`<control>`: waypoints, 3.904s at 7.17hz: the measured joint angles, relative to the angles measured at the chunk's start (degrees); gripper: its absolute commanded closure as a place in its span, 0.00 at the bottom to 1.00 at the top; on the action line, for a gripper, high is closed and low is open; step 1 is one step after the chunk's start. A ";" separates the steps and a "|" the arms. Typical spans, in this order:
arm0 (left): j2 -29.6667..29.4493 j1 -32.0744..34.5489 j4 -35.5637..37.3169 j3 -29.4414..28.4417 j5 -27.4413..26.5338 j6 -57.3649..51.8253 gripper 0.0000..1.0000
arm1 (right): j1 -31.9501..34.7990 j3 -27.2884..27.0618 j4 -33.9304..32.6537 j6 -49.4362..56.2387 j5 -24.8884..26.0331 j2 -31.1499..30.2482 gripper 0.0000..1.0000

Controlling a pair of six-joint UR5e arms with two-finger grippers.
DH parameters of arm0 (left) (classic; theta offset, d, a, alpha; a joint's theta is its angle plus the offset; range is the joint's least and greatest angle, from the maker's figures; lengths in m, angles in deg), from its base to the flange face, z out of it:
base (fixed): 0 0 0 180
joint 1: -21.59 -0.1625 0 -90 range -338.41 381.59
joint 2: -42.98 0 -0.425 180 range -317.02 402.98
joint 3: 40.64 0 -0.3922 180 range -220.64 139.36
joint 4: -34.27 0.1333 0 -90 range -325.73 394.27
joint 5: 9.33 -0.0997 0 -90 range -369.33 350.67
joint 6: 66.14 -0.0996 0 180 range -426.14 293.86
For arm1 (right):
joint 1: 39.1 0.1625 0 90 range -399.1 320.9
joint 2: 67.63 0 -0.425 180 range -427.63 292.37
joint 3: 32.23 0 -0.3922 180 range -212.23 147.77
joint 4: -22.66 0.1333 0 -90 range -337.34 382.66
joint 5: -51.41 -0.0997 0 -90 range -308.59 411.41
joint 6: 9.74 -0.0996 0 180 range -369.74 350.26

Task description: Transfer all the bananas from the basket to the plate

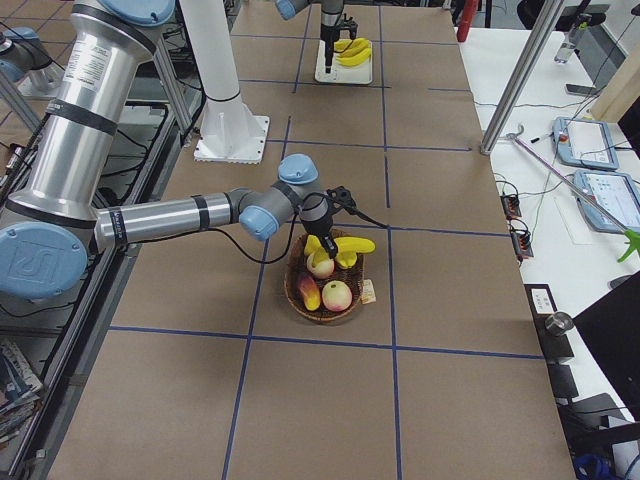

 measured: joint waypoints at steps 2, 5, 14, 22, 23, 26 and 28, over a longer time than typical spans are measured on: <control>-0.06 -0.02 0.00 -0.02 0.00 0.02 0.00 | -0.43 0.08 0.04 -6.47 -3.46 4.05 0.78; -0.16 -0.02 -0.02 -0.03 0.00 0.10 0.00 | -3.27 -0.01 0.07 -15.79 -5.52 10.37 0.77; -0.41 -0.10 -0.17 -0.26 0.09 0.20 0.00 | -13.06 -0.03 0.08 -36.24 -1.09 25.62 0.77; -3.72 -0.19 -2.46 -1.82 0.11 6.03 0.00 | -23.38 0.19 -0.04 -45.76 9.74 32.89 0.77; -3.96 -0.20 -4.48 -2.01 0.14 7.89 0.00 | -24.27 0.31 -0.08 -46.52 10.21 33.57 0.76; -4.18 -0.19 -12.76 -3.71 0.17 12.97 0.00 | -28.28 0.68 -0.41 -48.32 14.85 36.33 0.76; -4.48 -0.36 -15.93 -4.03 0.17 15.33 0.00 | -30.15 1.31 -0.45 -49.58 16.79 38.29 0.76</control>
